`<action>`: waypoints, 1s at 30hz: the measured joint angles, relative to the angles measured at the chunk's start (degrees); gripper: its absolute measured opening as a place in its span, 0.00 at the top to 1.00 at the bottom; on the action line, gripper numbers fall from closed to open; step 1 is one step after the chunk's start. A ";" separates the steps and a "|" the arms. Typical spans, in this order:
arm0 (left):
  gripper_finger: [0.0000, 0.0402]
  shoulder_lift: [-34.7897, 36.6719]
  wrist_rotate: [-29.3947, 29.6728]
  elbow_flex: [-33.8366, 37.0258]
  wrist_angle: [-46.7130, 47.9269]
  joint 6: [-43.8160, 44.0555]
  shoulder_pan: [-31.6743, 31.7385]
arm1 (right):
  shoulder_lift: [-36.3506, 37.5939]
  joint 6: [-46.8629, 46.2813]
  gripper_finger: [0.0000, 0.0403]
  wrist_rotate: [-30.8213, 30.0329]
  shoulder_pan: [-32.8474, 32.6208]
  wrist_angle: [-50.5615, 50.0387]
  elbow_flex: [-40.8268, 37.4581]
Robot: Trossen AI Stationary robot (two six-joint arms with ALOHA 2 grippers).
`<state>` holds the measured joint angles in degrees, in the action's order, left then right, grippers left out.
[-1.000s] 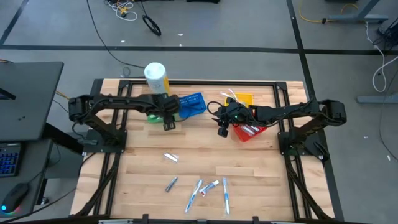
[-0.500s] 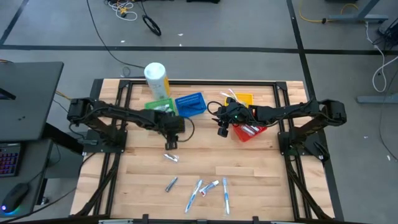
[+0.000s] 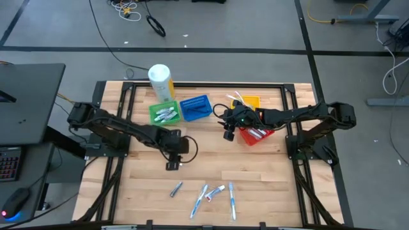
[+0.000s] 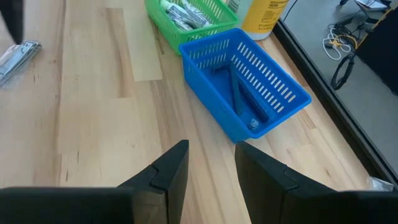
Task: Pick & Place Travel size toiletries
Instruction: Put the left blue toothbrush into the yellow bin
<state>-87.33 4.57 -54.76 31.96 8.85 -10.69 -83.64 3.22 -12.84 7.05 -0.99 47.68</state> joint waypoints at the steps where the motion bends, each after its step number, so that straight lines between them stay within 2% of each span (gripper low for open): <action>1: 0.58 0.00 0.14 0.00 -0.23 0.85 -0.64 | 0.00 0.02 0.65 0.00 0.00 0.00 0.00; 6: 0.58 0.00 -0.61 0.00 -4.47 3.06 -3.57 | 0.00 -0.99 0.65 0.17 0.00 0.00 0.00; 10: 0.58 0.00 -1.24 0.00 -9.86 5.28 -5.64 | 0.00 -1.01 0.65 6.57 -0.04 0.00 0.00; 13: 0.58 0.00 -1.31 0.00 -15.56 10.74 -6.56 | 0.00 -1.01 0.65 11.35 -0.72 0.00 0.00; 18: 0.58 0.00 -2.16 0.00 -22.55 24.03 -7.43 | 0.00 -1.51 0.65 11.19 -2.60 0.00 0.00; 20: 0.58 -0.60 -2.69 0.00 -23.11 25.81 -8.43 | 0.00 -2.70 0.65 11.19 -3.33 0.00 0.00; 25: 0.58 -3.96 3.25 -0.72 -21.94 34.16 -12.60 | -0.02 -7.35 0.65 10.99 -5.23 -0.02 0.00; 30: 0.58 -9.53 6.81 -4.34 -22.52 36.11 -16.79 | -0.02 -12.69 0.65 9.55 -8.05 -0.01 0.02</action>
<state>-96.86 11.39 -59.10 9.44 44.95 -27.48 -83.66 -9.47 -3.29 -1.00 -1.01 47.70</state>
